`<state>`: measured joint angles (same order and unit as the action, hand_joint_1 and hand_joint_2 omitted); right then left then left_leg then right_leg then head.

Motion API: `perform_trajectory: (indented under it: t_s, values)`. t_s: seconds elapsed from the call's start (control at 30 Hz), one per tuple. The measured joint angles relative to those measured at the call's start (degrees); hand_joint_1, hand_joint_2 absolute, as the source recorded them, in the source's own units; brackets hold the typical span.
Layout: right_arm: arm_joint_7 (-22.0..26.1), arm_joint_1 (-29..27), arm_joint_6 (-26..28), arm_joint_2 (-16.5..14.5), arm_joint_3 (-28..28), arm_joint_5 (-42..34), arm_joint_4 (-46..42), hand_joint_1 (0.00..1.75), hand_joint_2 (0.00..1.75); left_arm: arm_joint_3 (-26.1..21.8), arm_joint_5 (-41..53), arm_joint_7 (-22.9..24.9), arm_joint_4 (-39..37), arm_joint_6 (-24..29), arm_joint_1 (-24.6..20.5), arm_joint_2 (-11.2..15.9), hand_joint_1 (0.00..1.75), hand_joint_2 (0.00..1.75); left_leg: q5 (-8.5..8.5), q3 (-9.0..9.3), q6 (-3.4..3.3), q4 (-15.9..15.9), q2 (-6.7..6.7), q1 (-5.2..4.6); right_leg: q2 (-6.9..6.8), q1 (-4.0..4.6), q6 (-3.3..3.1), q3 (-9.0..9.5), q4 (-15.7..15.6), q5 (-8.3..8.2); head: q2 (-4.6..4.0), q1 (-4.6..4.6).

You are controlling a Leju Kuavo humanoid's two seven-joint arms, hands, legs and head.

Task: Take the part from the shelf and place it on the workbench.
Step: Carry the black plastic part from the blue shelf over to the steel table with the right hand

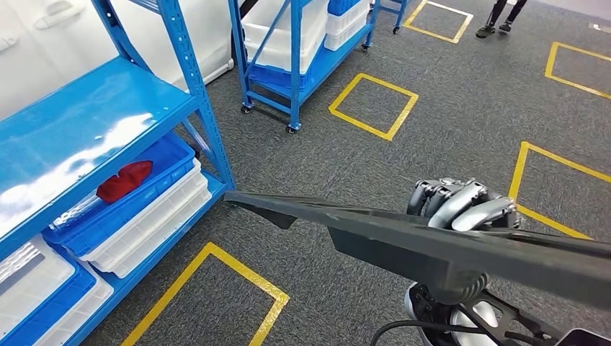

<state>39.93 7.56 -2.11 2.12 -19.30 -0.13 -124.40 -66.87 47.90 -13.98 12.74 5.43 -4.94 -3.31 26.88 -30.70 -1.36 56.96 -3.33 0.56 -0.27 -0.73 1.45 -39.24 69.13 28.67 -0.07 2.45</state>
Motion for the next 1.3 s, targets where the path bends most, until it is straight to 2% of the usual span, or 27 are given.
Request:
perform_trajectory:
  t_s: [0.07, 0.1, 0.13, 0.2, 0.27, 0.33, 0.37, 0.4, 0.43, 0.47, 0.5, 0.57, 0.63, 0.7, 0.73, 0.8, 0.87, 0.9, 0.93, 0.97, 1.0, 1.03, 1.07, 1.13, 1.17, 1.23, 1.3]
  values:
    - [-0.01, 0.29, 0.08, 0.41, -0.02, -0.21, 0.34, 1.75, 1.75, -0.01, -0.27, -0.04, 0.00, 0.07, -0.10, -0.36, 0.00, 1.75, 0.21, 0.11, 0.34, 0.10, -1.04, -0.25, -2.27, 0.43, -0.64, 4.44, -7.93, -2.38, 0.00, 0.01]
    - [-0.01, 0.42, 0.08, 0.58, -0.02, -0.44, 0.49, 1.75, 1.75, -0.02, -0.39, -0.11, 0.00, 0.11, -0.10, -0.49, 0.00, 1.75, 0.32, 0.16, 0.59, 0.15, -1.49, -0.40, -3.00, 0.69, -0.99, 5.60, -10.19, -2.77, 0.00, 0.01]
    - [-0.02, 0.49, 0.08, 0.76, -0.03, -0.71, 0.65, 1.75, 1.75, -0.02, -0.48, -0.19, 0.00, 0.15, -0.09, -0.60, 0.00, 1.75, 0.42, 0.23, 0.85, 0.17, -1.96, -0.52, -3.34, 0.94, -1.32, 5.98, -11.16, -2.70, 0.00, 0.01]
    - [-0.02, 0.44, 0.08, 1.09, -0.01, -1.15, 0.92, 1.75, 1.75, -0.03, -0.60, -0.30, 0.00, 0.25, -0.15, -0.77, 0.00, 1.75, 0.65, 0.38, 1.42, 0.19, -2.72, -0.57, -2.18, 0.91, -1.88, 5.86, -11.41, -2.91, 0.01, 0.01]
    - [0.01, 0.43, 0.10, 1.31, 0.02, -1.21, 1.08, 1.75, 1.75, -0.04, -0.60, -0.36, -0.01, 0.32, -0.24, -0.90, 0.00, 1.75, 2.10, -0.13, 1.96, 1.85, -1.19, -0.42, -1.13, 0.55, -2.49, 5.96, -11.81, -3.23, 0.01, 0.02]
    - [0.02, 0.43, 0.14, 1.37, 0.02, -1.13, 1.25, 1.75, 1.75, -0.04, -0.48, -0.37, -0.02, 0.39, -0.12, -1.01, 0.00, 1.75, 5.65, -2.73, 2.28, 7.99, 1.51, -0.19, -0.06, 0.38, -2.89, 5.99, -11.98, -3.42, 0.01, 0.02]
    - [0.01, 0.39, 0.16, 1.37, 0.02, -1.09, 1.36, 1.75, 1.75, -0.04, -0.42, -0.34, -0.02, 0.42, 0.04, -1.08, 0.00, 1.75, 7.44, -4.61, 2.36, 12.05, 2.24, -0.12, 0.60, 0.39, -2.98, 5.94, -11.95, -3.45, 0.01, 0.02]
    - [0.00, 0.36, 0.17, 1.37, 0.02, -1.05, 1.49, 1.75, 1.75, -0.04, -0.38, -0.32, -0.02, 0.45, 0.20, -1.11, 0.00, 1.75, 8.48, -6.19, 2.44, 15.33, 2.56, -0.07, 1.34, 0.40, -3.00, 5.93, -11.91, -3.46, 0.00, 0.02]
    - [0.00, 0.35, 0.21, 1.37, 0.02, -1.01, 1.58, 1.75, 1.75, -0.05, -0.40, -0.31, -0.02, 0.47, 0.31, -1.14, 0.00, 1.75, 8.38, -7.00, 2.50, 16.79, 2.68, -0.02, 2.11, 0.40, -3.00, 5.93, -11.85, -3.45, 0.00, 0.02]
    - [0.00, 0.37, 0.27, 1.37, 0.02, -0.95, 1.66, 1.75, 1.75, -0.06, -0.42, -0.30, -0.02, 0.48, 0.35, -1.15, 0.00, 1.75, 7.07, -6.75, 2.52, 15.92, 2.76, 0.05, 2.88, 0.38, -2.96, 5.98, -11.77, -3.44, 0.00, 0.02]
    - [0.00, 0.41, 0.41, 1.37, 0.02, -0.87, 1.73, 1.75, 1.75, -0.07, -0.43, -0.32, -0.02, 0.45, 0.33, -1.15, 0.00, 1.75, 4.92, -5.51, 2.50, 12.95, 3.05, 0.17, 3.63, 0.34, -2.86, 6.06, -11.65, -3.39, 0.00, 0.02]
    - [0.01, 0.58, 0.96, 1.36, 0.02, -0.64, 1.81, 1.75, 1.75, -0.09, -0.43, -0.38, -0.02, 0.38, 0.29, -1.19, 0.00, 1.75, 1.26, -2.22, 2.46, 5.14, 5.52, 0.59, 5.05, 0.31, -2.41, 5.95, -11.19, -3.20, 0.00, 0.02]
    - [0.01, 0.81, 1.98, 1.36, -0.02, -0.05, 1.82, 1.75, 1.75, -0.10, -0.31, -0.44, -0.03, 0.37, 0.34, -1.33, 0.00, 1.75, 0.38, -0.70, 2.24, 1.47, 7.49, 0.75, 6.32, 0.26, -1.63, 5.41, -10.82, -3.28, 0.01, 0.02]
    - [0.01, 0.93, 3.29, 1.37, -0.21, 0.76, 1.73, 1.75, 1.75, -0.10, -0.06, -0.52, -0.04, 0.37, 0.30, -1.54, 0.00, 1.75, 0.35, -0.67, 1.65, 1.30, 6.75, 0.58, 7.48, 0.09, -0.81, 4.92, -10.88, -3.61, 0.01, 0.02]
    - [0.02, 0.96, 3.96, 1.38, -0.38, 1.08, 1.64, 1.75, 1.75, -0.10, 0.09, -0.64, -0.04, 0.33, 0.20, -1.64, 0.00, 1.75, 0.17, -0.62, 1.26, 1.11, 6.13, 0.56, 7.24, 0.02, -0.51, 4.77, -10.73, -3.53, 0.01, 0.01]
    - [0.02, 1.37, 5.36, 1.43, -0.91, 1.53, 1.46, 1.75, 1.75, -0.09, 0.36, -1.07, -0.04, 0.14, 0.01, -1.79, 0.00, 1.75, -0.15, -0.54, 0.48, 0.69, 4.80, 0.59, 4.57, 0.13, -0.08, 3.35, -7.85, -1.75, 0.00, 0.01]
    - [0.02, 1.81, 6.49, 1.49, -1.60, 1.75, 1.39, 1.75, 1.75, -0.08, 0.52, -1.57, -0.04, -0.19, 0.08, -1.76, 0.00, 1.75, -0.16, -0.56, 0.06, 0.62, 3.35, 0.33, 1.49, 0.15, 0.22, -0.02, -0.81, 1.81, 0.00, 0.01]
    - [0.02, 1.88, 6.93, 1.55, -1.93, 1.81, 1.38, 1.75, 1.75, -0.08, 0.61, -1.80, -0.04, -0.37, 0.19, -1.76, 0.00, 1.75, -0.12, -0.58, -0.03, 0.62, 2.57, 0.18, 0.96, 0.07, 0.32, -1.73, 2.71, 3.14, 0.00, 0.01]
    - [0.02, 1.88, 7.30, 1.74, -2.23, 1.79, 1.34, 1.75, 1.75, -0.08, 0.69, -2.03, -0.04, -0.49, 0.28, -1.76, 0.00, 1.75, -0.07, -0.58, -0.09, 0.63, 1.77, 0.04, 0.74, 0.01, 0.34, -2.76, 4.82, 3.58, 0.00, 0.01]
    - [0.02, 1.86, 7.61, 2.00, -2.49, 1.70, 1.26, 1.75, 1.75, -0.07, 0.76, -2.24, -0.04, -0.60, 0.31, -1.77, 0.00, 1.75, -0.02, -0.58, -0.12, 0.64, 1.03, -0.06, 0.62, -0.01, 0.27, -2.70, 4.78, 2.95, 0.00, 0.00]
    - [0.02, 1.87, 7.85, 2.39, -2.69, 1.49, 1.05, 1.75, 1.75, -0.05, 0.81, -2.46, -0.04, -0.64, 0.28, -1.79, 0.00, 1.75, 0.03, -0.54, -0.12, 0.64, 0.35, -0.15, 0.38, 0.02, 0.10, -1.45, 2.46, 1.43, 0.00, 0.00]
    - [0.02, 1.92, 8.06, 2.85, -2.87, 1.22, 0.76, 1.75, 1.75, -0.04, 0.86, -2.66, -0.04, -0.68, 0.22, -1.83, 0.00, 1.75, 0.10, -0.45, -0.06, 0.64, -0.23, -0.23, -0.35, 0.14, -0.19, 0.75, -1.55, -0.48, 0.00, 0.00]
    - [0.02, 2.03, 8.20, 3.27, -2.98, 0.93, 0.41, 1.75, 1.75, -0.03, 0.96, -2.80, -0.04, -0.72, 0.16, -1.87, 0.00, 1.75, 0.20, -0.37, 0.06, 0.64, -0.75, -0.38, -1.58, 0.44, -0.61, 2.91, -5.56, -1.77, 0.00, 0.00]
    - [0.02, 2.42, 8.38, 3.99, -3.11, 0.46, -0.21, 1.75, 1.75, 0.00, 1.26, -2.91, -0.04, -0.75, 0.12, -1.91, 0.00, 1.75, 0.40, -0.23, 0.52, 0.64, -1.64, -0.61, -3.28, 1.00, -1.35, 5.35, -10.46, -2.87, 0.00, 0.01]
    - [0.02, 2.59, 8.42, 4.30, -3.16, 0.30, -0.43, 1.75, 1.75, 0.01, 1.38, -2.89, -0.04, -0.75, 0.09, -1.90, 0.00, 1.75, 0.47, -0.16, 0.78, 0.60, -2.12, -0.68, -3.34, 1.20, -1.60, 5.39, -10.90, -2.72, 0.00, 0.01]
    - [0.02, 2.75, 8.51, 4.85, -3.25, 0.14, -0.77, 1.75, 1.75, 0.06, 1.52, -2.85, -0.04, -0.75, -0.07, -1.90, 0.00, 1.75, 0.72, 0.04, 1.38, 0.62, -2.64, -0.65, -2.09, 1.03, -2.01, 5.31, -11.25, -3.06, 0.01, 0.01]
    - [0.03, 3.05, 8.81, 5.21, -3.39, 0.11, -1.03, 1.75, 1.75, 0.15, 1.64, -2.80, -0.05, -0.75, -0.15, -1.91, 0.00, 1.75, 2.37, -0.65, 1.91, 2.69, -0.57, -0.51, -0.97, 0.64, -2.59, 5.46, -11.70, -3.43, 0.01, 0.01]
